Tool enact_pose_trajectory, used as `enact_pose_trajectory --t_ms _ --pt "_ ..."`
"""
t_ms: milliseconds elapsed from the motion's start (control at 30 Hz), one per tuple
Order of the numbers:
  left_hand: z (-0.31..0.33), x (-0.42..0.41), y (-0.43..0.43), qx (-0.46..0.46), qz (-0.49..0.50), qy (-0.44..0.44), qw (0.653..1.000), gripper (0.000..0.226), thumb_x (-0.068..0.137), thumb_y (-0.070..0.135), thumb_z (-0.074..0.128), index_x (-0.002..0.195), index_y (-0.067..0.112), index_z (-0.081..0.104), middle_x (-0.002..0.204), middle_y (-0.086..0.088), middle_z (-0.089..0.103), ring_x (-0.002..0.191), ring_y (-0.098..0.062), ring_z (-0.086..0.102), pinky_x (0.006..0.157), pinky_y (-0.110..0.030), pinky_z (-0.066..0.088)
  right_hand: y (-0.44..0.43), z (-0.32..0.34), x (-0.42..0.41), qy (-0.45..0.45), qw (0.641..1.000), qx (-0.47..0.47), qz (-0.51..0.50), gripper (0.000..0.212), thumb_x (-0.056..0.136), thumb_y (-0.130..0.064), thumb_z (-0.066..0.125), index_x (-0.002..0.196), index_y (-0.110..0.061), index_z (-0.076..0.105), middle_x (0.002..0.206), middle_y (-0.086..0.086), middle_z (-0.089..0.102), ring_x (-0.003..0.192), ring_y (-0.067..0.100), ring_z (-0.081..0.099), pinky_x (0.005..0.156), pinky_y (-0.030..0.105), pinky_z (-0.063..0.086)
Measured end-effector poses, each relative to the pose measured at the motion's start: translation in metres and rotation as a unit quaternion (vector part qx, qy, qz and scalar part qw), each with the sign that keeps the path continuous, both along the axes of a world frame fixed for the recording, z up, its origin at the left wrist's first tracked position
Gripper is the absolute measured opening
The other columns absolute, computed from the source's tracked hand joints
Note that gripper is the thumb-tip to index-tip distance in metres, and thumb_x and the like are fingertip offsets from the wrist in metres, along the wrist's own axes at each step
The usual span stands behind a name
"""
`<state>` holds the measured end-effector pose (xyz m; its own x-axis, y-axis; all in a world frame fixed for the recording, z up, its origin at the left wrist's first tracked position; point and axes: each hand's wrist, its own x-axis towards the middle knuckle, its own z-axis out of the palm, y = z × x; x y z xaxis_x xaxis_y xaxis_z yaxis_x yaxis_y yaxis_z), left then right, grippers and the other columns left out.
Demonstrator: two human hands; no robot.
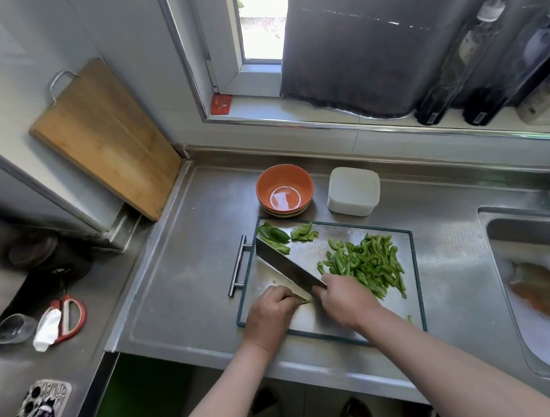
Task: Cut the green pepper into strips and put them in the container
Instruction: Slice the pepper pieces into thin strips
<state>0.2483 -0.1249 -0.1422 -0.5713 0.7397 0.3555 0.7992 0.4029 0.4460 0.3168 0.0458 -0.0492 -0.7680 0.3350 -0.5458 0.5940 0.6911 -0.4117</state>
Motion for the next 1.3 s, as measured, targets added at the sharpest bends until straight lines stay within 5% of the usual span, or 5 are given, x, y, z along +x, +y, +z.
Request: enact_pose_trajectory --t_ms 367,633,900,1100,1300 --pt "-0.007 -0.006 -0.004 0.033 0.011 -0.02 0.999 0.021 0.088 0.033 0.062 0.083 0.022 0.079 0.087 0.004 0.073 0.08 -0.014 0.065 0.068 -0.024 0.055 -0.009 0.006 0.041 0.041 0.99 0.095 0.093 0.021 0.104 -0.034 0.039 0.089 -0.019 0.042 0.068 -0.005 0.038 0.066 0.025 0.044 0.059 0.036 0.031" --pt "-0.011 -0.009 -0.005 0.039 0.004 -0.023 0.999 0.023 0.092 0.034 0.061 0.084 0.021 0.078 0.087 0.005 0.072 0.079 -0.014 0.066 0.065 -0.029 0.055 -0.011 0.003 0.03 -0.008 0.993 0.071 0.091 0.011 0.1 -0.021 0.038 0.09 -0.017 0.042 0.072 0.0 0.042 0.068 0.026 0.045 0.05 0.034 0.026" --pt "-0.008 -0.01 -0.008 0.013 -0.041 0.0 0.999 0.013 0.087 0.02 0.063 0.087 0.02 0.076 0.091 0.003 0.07 0.08 -0.019 0.065 0.064 -0.031 0.054 -0.025 -0.01 -0.007 -0.031 0.995 0.066 0.061 0.017 0.101 -0.027 0.038 0.102 -0.019 0.053 0.101 0.009 0.064 0.091 0.032 0.063 0.066 0.034 0.043" --pt "0.002 -0.007 -0.009 -0.015 -0.034 0.016 0.999 0.012 0.081 0.017 0.071 0.092 0.02 0.077 0.089 0.003 0.067 0.079 -0.018 0.061 0.061 -0.029 0.051 -0.012 -0.005 -0.004 0.002 1.0 -0.009 -0.017 0.026 0.102 -0.042 0.045 0.094 -0.021 0.057 0.091 0.004 0.063 0.08 0.026 0.055 0.068 0.034 0.043" --pt "0.004 -0.008 -0.009 0.024 -0.004 0.025 0.999 0.006 0.082 0.022 0.078 0.087 0.024 0.078 0.084 0.003 0.073 0.075 -0.016 0.067 0.063 -0.029 0.057 -0.014 0.006 0.029 0.029 0.996 0.058 0.067 0.028 0.104 -0.043 0.038 0.089 -0.02 0.045 0.085 0.005 0.06 0.071 0.027 0.049 0.059 0.036 0.034"
